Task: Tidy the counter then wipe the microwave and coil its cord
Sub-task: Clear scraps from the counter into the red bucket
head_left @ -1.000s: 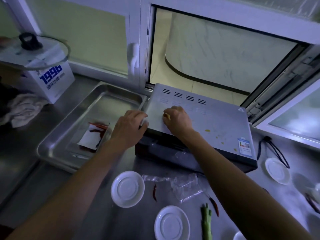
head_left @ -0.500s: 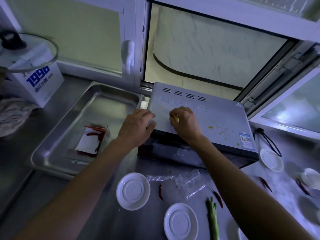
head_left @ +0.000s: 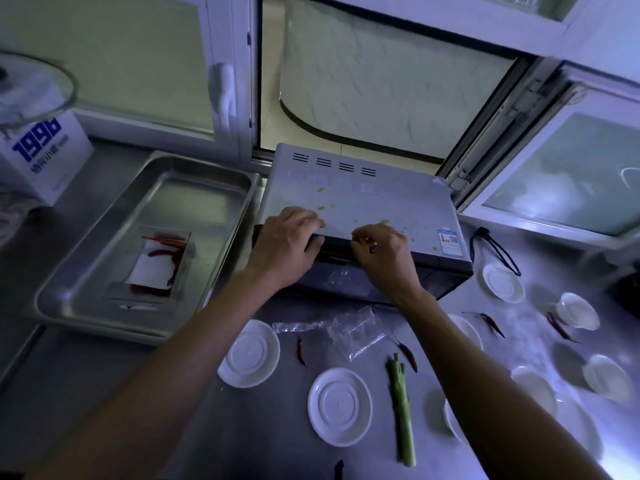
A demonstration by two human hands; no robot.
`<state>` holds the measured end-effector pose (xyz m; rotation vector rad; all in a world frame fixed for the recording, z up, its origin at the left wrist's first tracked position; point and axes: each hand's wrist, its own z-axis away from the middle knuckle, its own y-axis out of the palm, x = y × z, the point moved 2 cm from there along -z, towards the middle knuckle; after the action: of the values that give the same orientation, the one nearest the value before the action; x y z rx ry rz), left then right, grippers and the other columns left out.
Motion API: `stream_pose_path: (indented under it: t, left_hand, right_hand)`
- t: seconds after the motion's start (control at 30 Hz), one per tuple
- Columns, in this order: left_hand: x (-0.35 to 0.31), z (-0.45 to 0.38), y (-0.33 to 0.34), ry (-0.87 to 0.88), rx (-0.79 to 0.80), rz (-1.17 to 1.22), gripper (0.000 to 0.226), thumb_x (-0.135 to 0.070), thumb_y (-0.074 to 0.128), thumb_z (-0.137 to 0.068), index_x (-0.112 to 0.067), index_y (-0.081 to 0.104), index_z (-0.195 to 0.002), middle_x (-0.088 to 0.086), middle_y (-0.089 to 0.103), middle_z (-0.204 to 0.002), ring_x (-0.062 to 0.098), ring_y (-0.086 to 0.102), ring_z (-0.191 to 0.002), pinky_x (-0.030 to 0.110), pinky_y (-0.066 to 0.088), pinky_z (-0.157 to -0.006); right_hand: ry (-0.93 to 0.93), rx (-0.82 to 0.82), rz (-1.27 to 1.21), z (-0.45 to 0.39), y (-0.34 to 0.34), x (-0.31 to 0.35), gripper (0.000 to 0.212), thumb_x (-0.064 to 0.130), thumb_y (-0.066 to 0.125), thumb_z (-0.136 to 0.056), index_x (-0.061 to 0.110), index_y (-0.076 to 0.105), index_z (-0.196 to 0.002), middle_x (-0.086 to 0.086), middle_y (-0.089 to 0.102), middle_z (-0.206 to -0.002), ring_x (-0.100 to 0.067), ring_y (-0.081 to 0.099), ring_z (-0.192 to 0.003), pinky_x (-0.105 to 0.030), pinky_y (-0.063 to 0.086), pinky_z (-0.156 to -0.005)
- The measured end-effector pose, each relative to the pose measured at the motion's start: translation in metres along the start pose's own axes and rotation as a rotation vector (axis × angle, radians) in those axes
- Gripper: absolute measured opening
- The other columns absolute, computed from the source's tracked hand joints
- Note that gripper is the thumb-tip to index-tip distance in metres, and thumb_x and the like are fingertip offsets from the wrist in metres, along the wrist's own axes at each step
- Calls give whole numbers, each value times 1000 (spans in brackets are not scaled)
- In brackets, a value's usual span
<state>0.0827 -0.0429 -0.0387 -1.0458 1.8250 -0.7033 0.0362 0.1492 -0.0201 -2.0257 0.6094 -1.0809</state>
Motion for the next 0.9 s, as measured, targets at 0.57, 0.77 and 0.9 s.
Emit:
stream_pose_path:
  t: [0.57,0.77,0.9]
  left_hand:
    - [-116,133,87,-40,290,-9,22,-16,67,-86,-16,72,-108,0,70,-111,27,63,-104,39,54,-81]
    - [-112,162,117,-109,371,-55,26,-25,60,-89,-27,68,-113,-10,68,-115,18,62,-106,33,53,-82]
    - [-102,160,143,-167,528,-30,36,-28,58,-91,-20,61,-126,-3,61,-130,21,56,-121,40,48,-97]
  right_hand:
    - [236,-7,-60,201,-59,-67,11,0,67,-80,4,74,-88,-14,68,-82,-31,61,-78,-38,49,-72]
    - [313,39,-42,246,-49,-85,3,-3,66,-79,-3,69,-79,-16,64,-74,-33,55,-69,-45,46,-63]
    - [347,58,-27,253,-34,-96,4,-5,64,-79,-5,68,-80,-19,63,-75,-37,56,-69,-46,45,-63]
